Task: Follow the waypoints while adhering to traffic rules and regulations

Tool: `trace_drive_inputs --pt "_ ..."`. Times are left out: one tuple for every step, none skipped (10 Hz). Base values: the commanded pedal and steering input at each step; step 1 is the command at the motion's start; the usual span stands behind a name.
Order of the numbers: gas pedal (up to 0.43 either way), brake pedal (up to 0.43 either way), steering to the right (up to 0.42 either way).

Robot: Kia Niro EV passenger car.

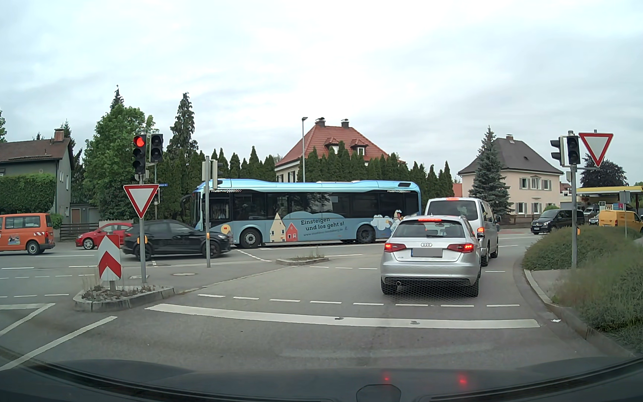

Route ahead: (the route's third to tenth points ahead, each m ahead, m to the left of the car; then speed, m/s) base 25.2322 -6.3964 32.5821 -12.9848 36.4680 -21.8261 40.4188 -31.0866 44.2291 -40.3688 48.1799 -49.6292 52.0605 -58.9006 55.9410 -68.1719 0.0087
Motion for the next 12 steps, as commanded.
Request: trace_drive_inputs --pt "0.0 0.159 0.062" --pt "0.0 0.159 0.063" --pt "0.0 0.159 0.062" --pt "0.0 0.159 0.062" --pt "0.0 0.159 0.062" --pt "0.0 0.159 0.062" --pt "0.0 0.159 0.062" --pt "0.0 0.159 0.062" --pt "0.0 0.159 0.063" --pt "0.0 0.159 0.062" --pt "0.0 0.159 0.062" --pt "0.0 0.159 0.063"
